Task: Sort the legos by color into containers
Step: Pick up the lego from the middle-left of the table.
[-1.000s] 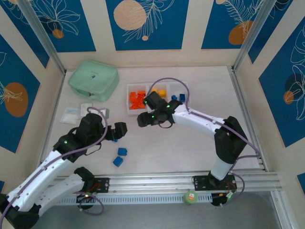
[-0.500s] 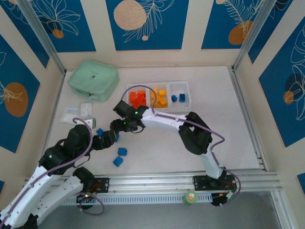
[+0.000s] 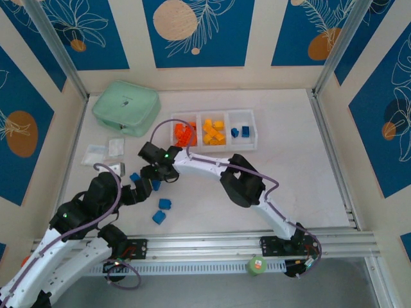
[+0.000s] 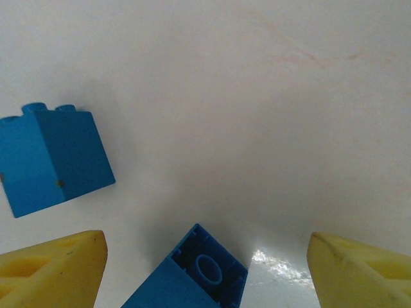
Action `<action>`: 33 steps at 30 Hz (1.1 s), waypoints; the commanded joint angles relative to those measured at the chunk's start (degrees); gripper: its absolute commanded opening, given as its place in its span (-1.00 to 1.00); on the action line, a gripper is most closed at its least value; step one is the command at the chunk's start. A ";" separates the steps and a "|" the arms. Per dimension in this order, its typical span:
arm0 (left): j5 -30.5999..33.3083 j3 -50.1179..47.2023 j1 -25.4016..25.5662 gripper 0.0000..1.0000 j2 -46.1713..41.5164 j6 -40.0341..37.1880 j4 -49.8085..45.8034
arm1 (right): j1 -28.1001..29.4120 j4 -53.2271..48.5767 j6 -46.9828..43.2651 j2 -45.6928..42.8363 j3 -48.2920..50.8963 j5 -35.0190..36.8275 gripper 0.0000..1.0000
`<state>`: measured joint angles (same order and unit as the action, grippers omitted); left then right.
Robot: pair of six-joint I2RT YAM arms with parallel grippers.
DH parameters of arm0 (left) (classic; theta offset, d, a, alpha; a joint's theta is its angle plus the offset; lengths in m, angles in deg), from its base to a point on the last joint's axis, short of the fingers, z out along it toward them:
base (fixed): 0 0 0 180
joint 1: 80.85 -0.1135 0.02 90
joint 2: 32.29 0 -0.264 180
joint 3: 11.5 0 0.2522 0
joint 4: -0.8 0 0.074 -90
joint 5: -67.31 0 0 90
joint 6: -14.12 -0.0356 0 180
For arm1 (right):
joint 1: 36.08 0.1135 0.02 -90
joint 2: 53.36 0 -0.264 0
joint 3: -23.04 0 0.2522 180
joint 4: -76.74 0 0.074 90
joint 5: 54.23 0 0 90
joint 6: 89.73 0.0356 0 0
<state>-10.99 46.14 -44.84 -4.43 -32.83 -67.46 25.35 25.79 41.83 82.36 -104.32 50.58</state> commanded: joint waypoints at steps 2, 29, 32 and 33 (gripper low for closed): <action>0.86 -0.46 -0.50 0.99 0.00 0.55 -0.35 | 1.39 -5.30 -1.39 2.04 -3.12 3.35 0.62; -2.35 -0.64 -0.50 0.99 2.06 0.63 3.36 | 1.40 -6.42 -6.14 -8.01 5.10 8.01 -0.40; -4.06 -0.46 -0.50 0.99 2.55 0.25 4.98 | 0.47 -5.36 -6.49 -12.67 8.84 8.29 -0.42; -4.69 -0.39 -0.50 0.99 2.92 -0.01 5.76 | 0.01 -4.99 -6.54 -14.38 10.19 8.37 -0.42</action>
<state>-13.13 45.35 -44.86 -2.11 -32.68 -64.45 26.64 19.60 36.02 74.45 -96.56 58.51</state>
